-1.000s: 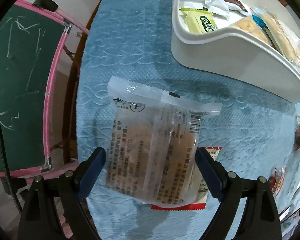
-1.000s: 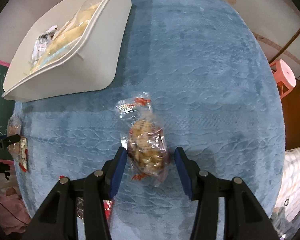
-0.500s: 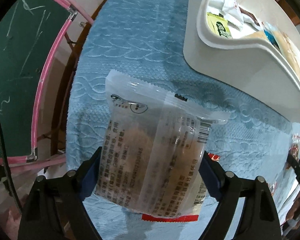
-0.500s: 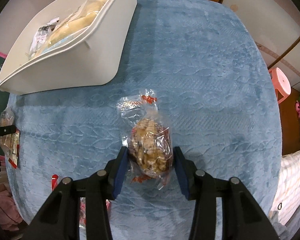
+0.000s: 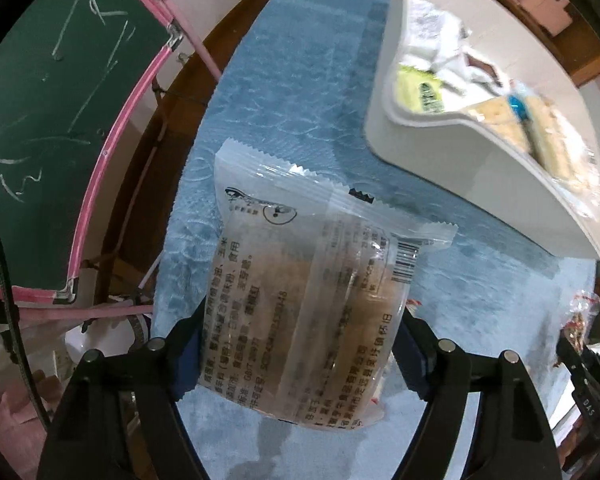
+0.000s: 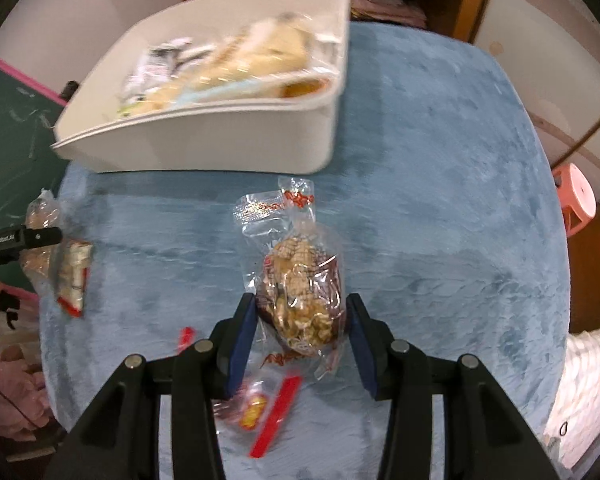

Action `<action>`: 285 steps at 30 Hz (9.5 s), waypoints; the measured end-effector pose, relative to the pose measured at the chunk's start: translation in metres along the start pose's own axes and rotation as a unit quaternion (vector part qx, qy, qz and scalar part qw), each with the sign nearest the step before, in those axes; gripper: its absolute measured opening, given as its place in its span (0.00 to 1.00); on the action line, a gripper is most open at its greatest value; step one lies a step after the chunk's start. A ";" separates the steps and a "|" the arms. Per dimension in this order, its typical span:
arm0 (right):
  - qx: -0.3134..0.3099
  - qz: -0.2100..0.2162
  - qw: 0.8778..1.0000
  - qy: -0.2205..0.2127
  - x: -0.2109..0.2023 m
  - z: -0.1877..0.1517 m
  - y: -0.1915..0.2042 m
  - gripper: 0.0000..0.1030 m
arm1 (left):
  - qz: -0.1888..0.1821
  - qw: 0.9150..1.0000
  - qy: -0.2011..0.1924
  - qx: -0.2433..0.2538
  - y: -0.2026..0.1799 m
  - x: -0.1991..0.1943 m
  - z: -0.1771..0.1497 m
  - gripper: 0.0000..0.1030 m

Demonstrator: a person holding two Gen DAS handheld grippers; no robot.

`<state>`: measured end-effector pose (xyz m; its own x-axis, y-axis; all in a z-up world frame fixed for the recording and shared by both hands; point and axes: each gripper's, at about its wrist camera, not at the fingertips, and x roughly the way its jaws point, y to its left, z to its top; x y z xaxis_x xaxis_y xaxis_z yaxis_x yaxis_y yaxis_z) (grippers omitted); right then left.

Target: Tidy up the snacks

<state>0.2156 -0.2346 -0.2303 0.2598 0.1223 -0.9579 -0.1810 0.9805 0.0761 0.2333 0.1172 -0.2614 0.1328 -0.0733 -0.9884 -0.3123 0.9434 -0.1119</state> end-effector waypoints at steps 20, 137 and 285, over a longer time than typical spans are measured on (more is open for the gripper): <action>-0.046 0.092 0.983 -0.153 -0.142 0.095 0.057 0.44 | -0.105 0.969 -0.181 0.136 -0.103 -0.198 0.020 0.76; 0.099 0.015 0.994 0.054 0.035 -0.063 0.036 0.64 | 0.000 0.993 0.023 0.113 -0.020 0.038 -0.026 1.00; 0.078 -0.013 0.980 -0.185 -0.246 -0.119 0.064 0.58 | -0.051 0.948 -0.232 0.210 -0.109 -0.267 -0.190 0.99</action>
<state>0.0266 -0.2202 -0.0225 0.5937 0.1151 -0.7964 -0.0300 0.9922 0.1211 0.0533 -0.0271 -0.0046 0.5726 -0.1137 -0.8119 0.1146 0.9917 -0.0580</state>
